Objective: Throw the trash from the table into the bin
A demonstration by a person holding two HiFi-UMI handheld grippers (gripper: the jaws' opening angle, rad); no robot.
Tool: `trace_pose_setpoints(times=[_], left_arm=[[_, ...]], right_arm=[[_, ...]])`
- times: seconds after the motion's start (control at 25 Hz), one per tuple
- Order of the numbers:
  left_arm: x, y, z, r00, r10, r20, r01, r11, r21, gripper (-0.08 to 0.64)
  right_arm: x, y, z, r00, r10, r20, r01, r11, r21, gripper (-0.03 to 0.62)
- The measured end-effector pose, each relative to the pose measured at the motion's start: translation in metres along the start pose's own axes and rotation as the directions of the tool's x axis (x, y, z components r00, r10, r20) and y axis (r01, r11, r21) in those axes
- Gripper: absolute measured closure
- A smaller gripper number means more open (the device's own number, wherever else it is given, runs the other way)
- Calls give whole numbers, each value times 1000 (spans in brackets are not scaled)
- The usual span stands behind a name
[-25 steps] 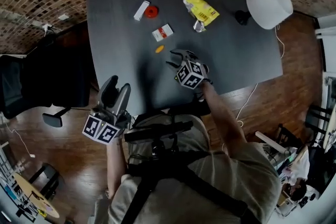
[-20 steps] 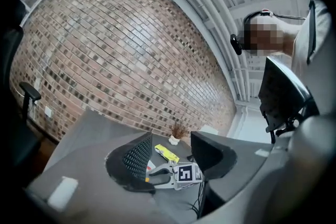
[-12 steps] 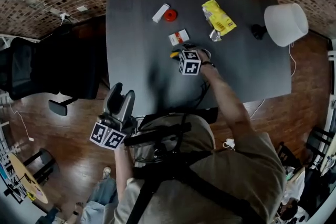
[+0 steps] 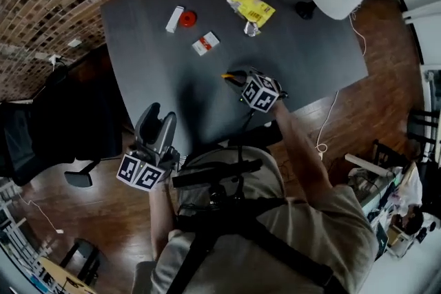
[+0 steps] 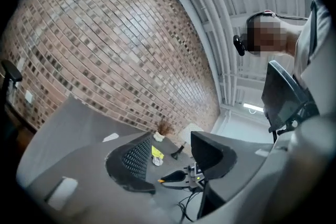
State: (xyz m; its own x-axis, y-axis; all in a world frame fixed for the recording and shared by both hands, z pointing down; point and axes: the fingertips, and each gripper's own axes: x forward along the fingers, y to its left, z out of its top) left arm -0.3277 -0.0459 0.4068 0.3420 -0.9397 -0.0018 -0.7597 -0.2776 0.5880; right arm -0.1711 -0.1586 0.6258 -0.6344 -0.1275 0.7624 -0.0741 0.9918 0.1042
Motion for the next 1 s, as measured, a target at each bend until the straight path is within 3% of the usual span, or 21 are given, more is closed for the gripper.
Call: trace_pose_setpoints(times=[0.12,0.2,0.32,0.48,0.56,0.6,0.68,0.76,0.88,1.0], left_arm=[[35,-10,-22,985,-148,-94,146,989,-24,337],[50,-16,-33,961,-234,-149,231,972,-40,337],[59,-28,-39,927,-318,-197,316,948,-43,337],[79,-72,-57,869,-430,-243,429,901,-63,337],[80,-95,-71,847,-453,-277,454,889,-65,337],[79,-106,-77,836,-463,-294,466,883,-64,337],[78,-127,-92,816,-479,-323,487,871,-62,337],[75,-146,-104,804,-484,-345,496,866,-59,337],[63,-173,-116,805,-471,-361,489,871,-46,337],[50,-193,-126,823,-444,-354,467,884,-24,337]], right_arm=[[-78,1,-20,981,-170,89,145,961,235,526],[-127,6,-38,947,-306,100,248,891,380,526],[-176,36,-93,881,-470,45,360,729,583,526],[-237,96,-183,781,-614,-113,462,447,766,526],[-250,125,-220,758,-628,-176,475,348,808,526],[-253,137,-237,754,-625,-202,480,315,819,526],[-253,158,-265,757,-607,-244,489,278,826,526],[-248,176,-287,770,-579,-269,494,273,826,526],[-239,195,-310,792,-544,-276,491,299,818,526],[-236,200,-333,804,-528,-273,492,334,804,526]])
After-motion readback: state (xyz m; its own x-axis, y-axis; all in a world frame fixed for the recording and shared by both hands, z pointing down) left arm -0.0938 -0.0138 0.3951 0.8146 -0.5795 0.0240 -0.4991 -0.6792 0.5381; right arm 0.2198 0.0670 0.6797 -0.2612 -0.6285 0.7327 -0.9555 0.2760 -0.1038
